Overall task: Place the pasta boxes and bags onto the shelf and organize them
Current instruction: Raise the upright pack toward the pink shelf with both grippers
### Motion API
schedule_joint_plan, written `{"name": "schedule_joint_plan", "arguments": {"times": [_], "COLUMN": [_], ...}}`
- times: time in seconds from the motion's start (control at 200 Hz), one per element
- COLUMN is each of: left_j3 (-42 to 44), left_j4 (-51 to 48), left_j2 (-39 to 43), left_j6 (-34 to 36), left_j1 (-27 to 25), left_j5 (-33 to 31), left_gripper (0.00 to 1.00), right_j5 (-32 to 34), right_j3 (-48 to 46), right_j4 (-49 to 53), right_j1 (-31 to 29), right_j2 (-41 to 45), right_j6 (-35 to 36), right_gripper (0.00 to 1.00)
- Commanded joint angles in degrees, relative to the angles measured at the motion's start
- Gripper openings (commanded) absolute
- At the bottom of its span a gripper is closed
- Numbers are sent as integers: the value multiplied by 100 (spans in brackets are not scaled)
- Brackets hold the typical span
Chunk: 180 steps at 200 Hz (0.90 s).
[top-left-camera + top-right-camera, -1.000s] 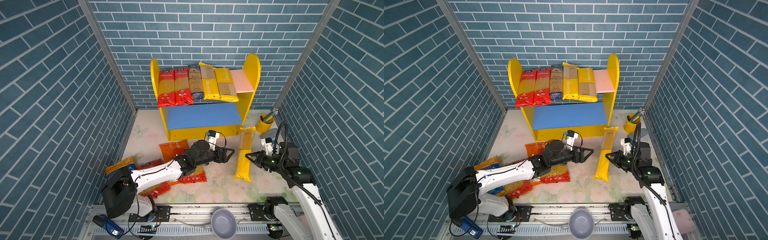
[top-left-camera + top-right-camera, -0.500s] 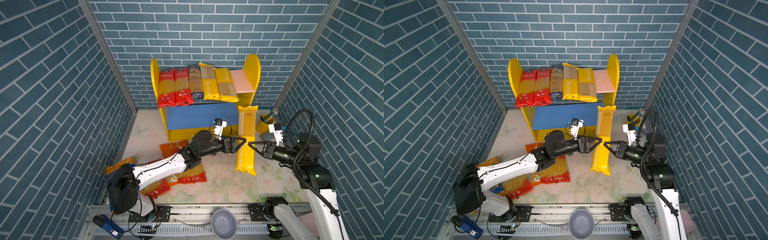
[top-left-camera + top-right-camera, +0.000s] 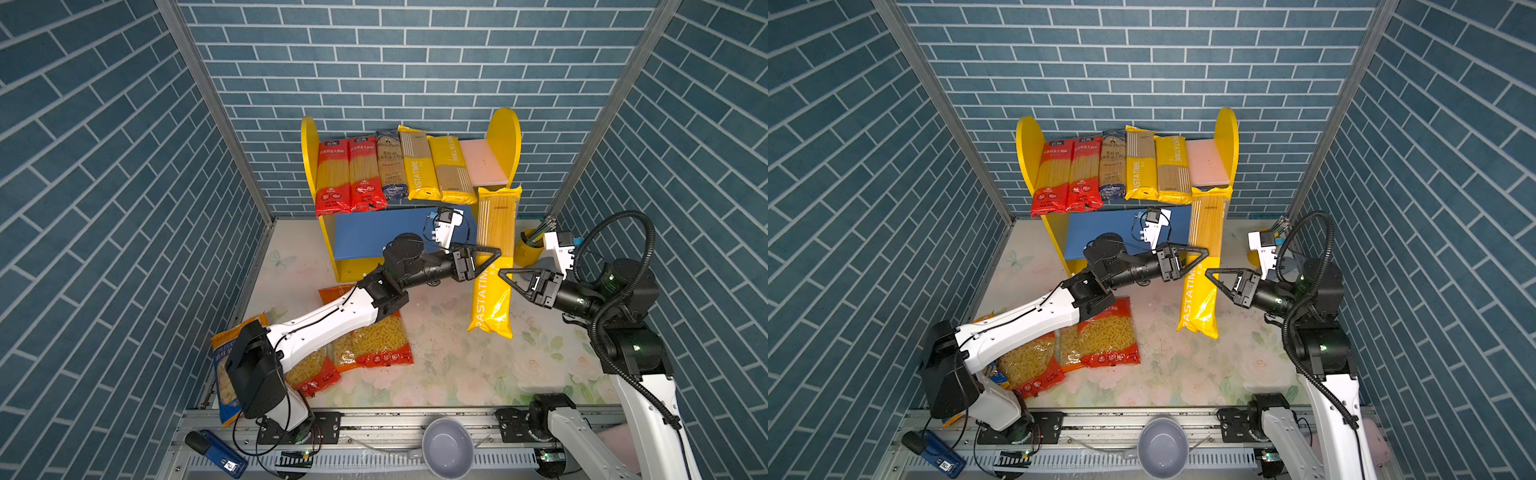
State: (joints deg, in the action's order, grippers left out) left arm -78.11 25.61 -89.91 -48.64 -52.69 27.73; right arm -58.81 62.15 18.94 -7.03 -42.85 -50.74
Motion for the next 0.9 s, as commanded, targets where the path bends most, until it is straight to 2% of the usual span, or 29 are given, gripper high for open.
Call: {"name": "schedule_joint_plan", "arguments": {"times": [0.0, 0.225, 0.315, 0.575, 0.64, 0.895], "left_j3": [-318, -700, -773, -1079, -1125, -1160], "left_j4": [-164, -772, -850, -982, -968, -894], "left_j2": [8, 45, 44, -54, -30, 21], "left_j6": [226, 584, 617, 603, 579, 487], "left_j1": [4, 22, 22, 22, 26, 30], "left_j5": [348, 287, 178, -123, -304, -736], "left_gripper": [51, 29, 24, 3, 0, 0], "right_j5": [-278, 52, 197, 600, 704, 820], "right_j3": [-74, -277, -341, -427, -416, -340], "right_j4": [-1326, -1734, -1819, -1863, -1859, -1868], "right_j1": [-46, -71, -84, -159, -159, -167], "right_j2": [15, -117, -139, -162, -184, -407], "right_j6": [-144, -316, -378, -357, -323, -269], "right_gripper": [0, 0, 0, 14, 17, 24]}}
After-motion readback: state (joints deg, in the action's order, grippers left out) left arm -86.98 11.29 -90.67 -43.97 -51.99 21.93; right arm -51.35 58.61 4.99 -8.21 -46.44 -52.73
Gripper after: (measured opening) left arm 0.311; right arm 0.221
